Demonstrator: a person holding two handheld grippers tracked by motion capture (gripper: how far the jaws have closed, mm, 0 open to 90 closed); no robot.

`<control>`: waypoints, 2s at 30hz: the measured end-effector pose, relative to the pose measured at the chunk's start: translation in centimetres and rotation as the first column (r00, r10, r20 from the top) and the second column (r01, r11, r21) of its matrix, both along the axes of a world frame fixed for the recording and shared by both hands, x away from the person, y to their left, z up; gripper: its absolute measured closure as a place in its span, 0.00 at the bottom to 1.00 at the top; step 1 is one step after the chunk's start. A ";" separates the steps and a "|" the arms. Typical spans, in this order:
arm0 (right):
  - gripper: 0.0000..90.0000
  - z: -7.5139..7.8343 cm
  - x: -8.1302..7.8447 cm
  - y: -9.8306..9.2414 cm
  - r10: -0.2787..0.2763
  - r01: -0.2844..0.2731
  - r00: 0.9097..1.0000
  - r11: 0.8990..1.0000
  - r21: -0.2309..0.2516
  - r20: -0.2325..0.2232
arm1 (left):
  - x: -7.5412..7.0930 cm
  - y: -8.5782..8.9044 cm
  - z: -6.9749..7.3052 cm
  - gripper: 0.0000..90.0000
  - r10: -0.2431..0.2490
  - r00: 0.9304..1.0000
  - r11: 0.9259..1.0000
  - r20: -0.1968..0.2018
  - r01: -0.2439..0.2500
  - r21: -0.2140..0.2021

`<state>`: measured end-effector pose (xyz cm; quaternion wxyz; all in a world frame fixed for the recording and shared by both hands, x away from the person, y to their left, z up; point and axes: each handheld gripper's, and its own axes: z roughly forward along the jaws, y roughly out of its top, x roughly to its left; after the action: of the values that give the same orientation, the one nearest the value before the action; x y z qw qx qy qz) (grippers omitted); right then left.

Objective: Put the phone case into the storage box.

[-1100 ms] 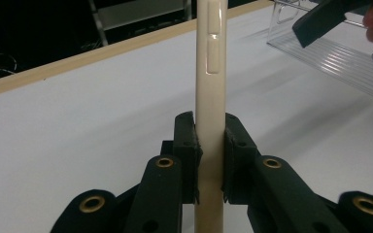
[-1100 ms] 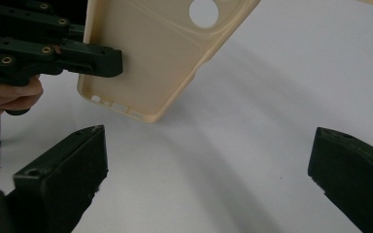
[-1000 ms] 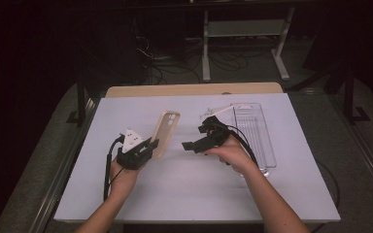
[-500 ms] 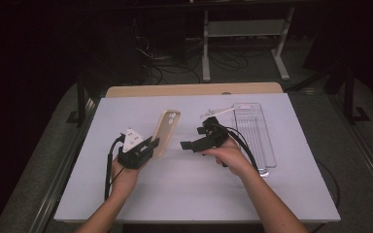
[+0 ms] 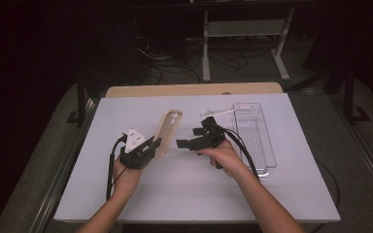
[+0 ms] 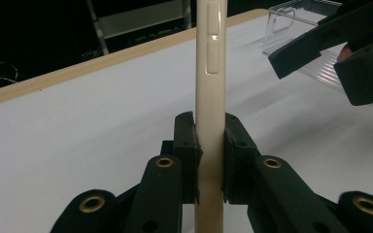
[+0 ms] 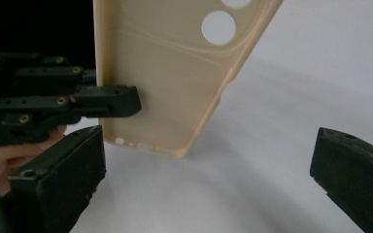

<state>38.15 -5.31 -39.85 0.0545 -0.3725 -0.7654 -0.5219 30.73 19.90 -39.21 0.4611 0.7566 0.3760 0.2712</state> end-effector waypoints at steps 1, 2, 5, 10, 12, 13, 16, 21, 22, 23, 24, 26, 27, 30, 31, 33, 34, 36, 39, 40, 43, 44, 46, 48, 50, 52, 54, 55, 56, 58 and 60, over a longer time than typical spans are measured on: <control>0.00 0.0 0.0 0.1 -0.006 0.006 1.000 1.000 0.013 0.000 | 0.0 -0.1 0.0 0.88 -0.001 1.000 1.000 0.000 0.001 -0.002; 0.00 -0.1 0.0 0.1 -0.008 0.008 1.000 1.000 0.023 0.005 | -0.1 -0.2 0.0 0.88 -0.003 1.000 1.000 -0.002 0.003 0.000; 0.00 -0.1 0.0 0.2 -0.019 0.019 1.000 0.999 0.042 0.006 | -0.1 -0.4 -0.1 0.88 -0.008 1.000 1.000 0.001 0.008 0.005; 0.00 -0.3 0.0 0.5 -0.022 0.023 1.000 0.996 0.084 -0.010 | -0.2 -0.7 0.0 0.88 -0.011 1.000 1.000 0.009 0.011 0.009; 0.00 -0.3 -0.1 0.6 -0.023 0.025 1.000 0.995 0.094 -0.022 | -0.2 -0.8 0.0 0.88 -0.013 1.000 1.000 0.011 0.013 0.009; 0.00 -0.3 -0.1 0.7 -0.023 0.026 0.999 0.995 0.101 -0.027 | -0.3 -0.9 0.0 0.88 -0.014 1.000 1.000 0.012 0.014 0.006; 0.00 -0.4 0.0 0.7 -0.027 0.031 0.999 0.993 0.112 -0.034 | -0.3 -1.1 -0.1 0.88 -0.019 1.000 1.000 0.013 0.019 0.006; 0.00 -0.4 0.1 0.8 -0.031 0.038 0.998 0.990 0.139 -0.052 | -0.3 -1.4 -0.1 0.88 -0.023 1.000 1.000 0.009 0.022 0.010; 0.00 -0.4 0.1 0.8 -0.030 0.037 0.998 0.989 0.145 -0.053 | -0.4 -1.5 -0.2 0.88 -0.023 1.000 1.000 0.010 0.023 0.002; 0.00 -0.4 0.1 0.8 -0.028 0.036 0.998 0.988 0.153 -0.057 | -0.4 -1.6 -0.2 0.88 -0.028 1.000 1.000 0.007 0.028 0.009; 0.00 -0.4 0.1 0.9 -0.027 0.036 0.998 0.987 0.157 -0.058 | -0.4 -1.6 -0.2 0.88 -0.032 0.999 0.999 0.014 0.032 0.017; 0.00 -0.5 0.1 0.9 -0.025 0.034 0.998 0.986 0.161 -0.060 | -0.4 -1.8 -0.2 0.88 -0.039 0.999 0.999 0.012 0.039 0.019; 0.00 -0.5 0.1 1.0 -0.025 0.035 0.998 0.986 0.160 -0.059 | -0.5 -1.9 -0.2 0.88 -0.038 0.999 0.999 0.008 0.038 0.010; 0.00 -0.4 0.0 1.0 -0.025 0.037 0.997 0.983 0.178 -0.069 | -0.6 -2.1 -0.2 0.88 -0.046 0.999 0.999 0.008 0.046 0.014; 0.00 -0.4 0.0 1.0 -0.025 0.036 0.998 0.984 0.174 -0.064 | -0.7 -2.2 -0.2 0.88 -0.046 0.999 0.999 0.010 0.046 0.009; 0.00 -0.5 0.1 1.0 -0.028 0.039 0.998 0.983 0.179 -0.064 | -0.7 -2.4 -0.2 0.88 -0.053 0.999 0.999 0.008 0.052 0.015; 0.00 -0.4 0.0 1.0 -0.028 0.043 0.996 0.983 0.179 -0.087 | -0.8 -2.5 -0.3 0.88 -0.054 0.999 0.998 0.007 0.054 0.013; 0.00 -0.5 0.1 1.0 -0.030 0.044 0.997 0.981 0.189 -0.073 | -0.8 -2.7 -0.3 0.88 -0.061 0.998 0.998 0.008 0.061 0.019; 0.00 -0.5 0.0 1.1 -0.031 0.048 0.996 0.980 0.192 -0.088 | -0.9 -2.9 -0.4 0.88 -0.070 0.997 0.997 0.019 0.069 0.023; 0.00 -0.5 0.1 1.1 -0.036 0.050 0.997 0.980 0.194 -0.073 | -0.9 -3.0 -0.4 0.88 -0.071 0.997 0.997 0.020 0.070 0.015; 0.00 -0.6 0.1 1.1 -0.040 0.055 0.996 0.979 0.197 -0.078 | -1.1 -3.1 -0.3 0.88 -0.075 0.997 0.997 0.016 0.075 0.021; 0.00 -0.6 0.1 1.1 -0.041 0.059 0.995 0.979 0.195 -0.092 | -1.1 -3.2 -0.4 0.88 -0.078 0.997 0.997 0.023 0.078 0.018; 0.00 -0.6 0.1 1.2 -0.047 0.066 0.994 0.978 0.200 -0.097 | -1.2 -3.3 -0.4 0.88 -0.079 0.997 0.997 0.019 0.079 0.011; 0.00 -0.7 0.1 1.3 -0.054 0.072 0.994 0.977 0.200 -0.097 | -1.3 -3.5 -0.5 0.88 -0.077 0.997 0.997 0.012 0.077 -0.001; 0.00 -0.8 0.1 1.3 -0.056 0.077 0.993 0.975 0.207 -0.103 | -1.3 -3.4 -0.5 0.88 -0.084 0.996 0.996 0.009 0.084 0.021; 0.00 -0.8 0.1 1.3 -0.064 0.085 0.992 0.975 0.205 -0.104 | -1.3 -3.4 -0.5 0.88 -0.085 0.996 0.996 0.012 0.085 0.021; 0.00 -0.8 0.1 1.4 -0.068 0.088 0.992 0.975 0.204 -0.106 | -1.3 -3.5 -0.5 0.88 -0.086 0.996 0.996 0.013 0.086 0.020; 0.00 -0.8 0.1 1.4 -0.070 0.089 0.992 0.975 0.203 -0.103 | -1.4 -3.5 -0.6 0.88 -0.086 0.996 0.996 0.011 0.086 0.013; 0.00 -0.8 0.1 1.4 -0.071 0.091 0.992 0.975 0.203 -0.105 | -1.4 -3.6 -0.6 0.88 -0.089 0.996 0.996 0.014 0.089 0.012; 0.00 -0.8 0.1 1.4 -0.074 0.095 0.991 0.975 0.202 -0.110 | -1.4 -3.7 -0.6 0.88 -0.098 0.995 0.995 0.020 0.098 0.020; 0.02 -0.8 0.1 1.4 -0.079 0.100 0.991 0.974 0.201 -0.110 | -1.4 -3.8 -0.7 0.88 -0.101 0.995 0.995 0.024 0.100 0.019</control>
<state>38.22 -3.91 -40.67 0.1079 -0.4249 -0.6860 -0.5807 29.30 16.10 -39.90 0.4720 0.7753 0.3293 0.2603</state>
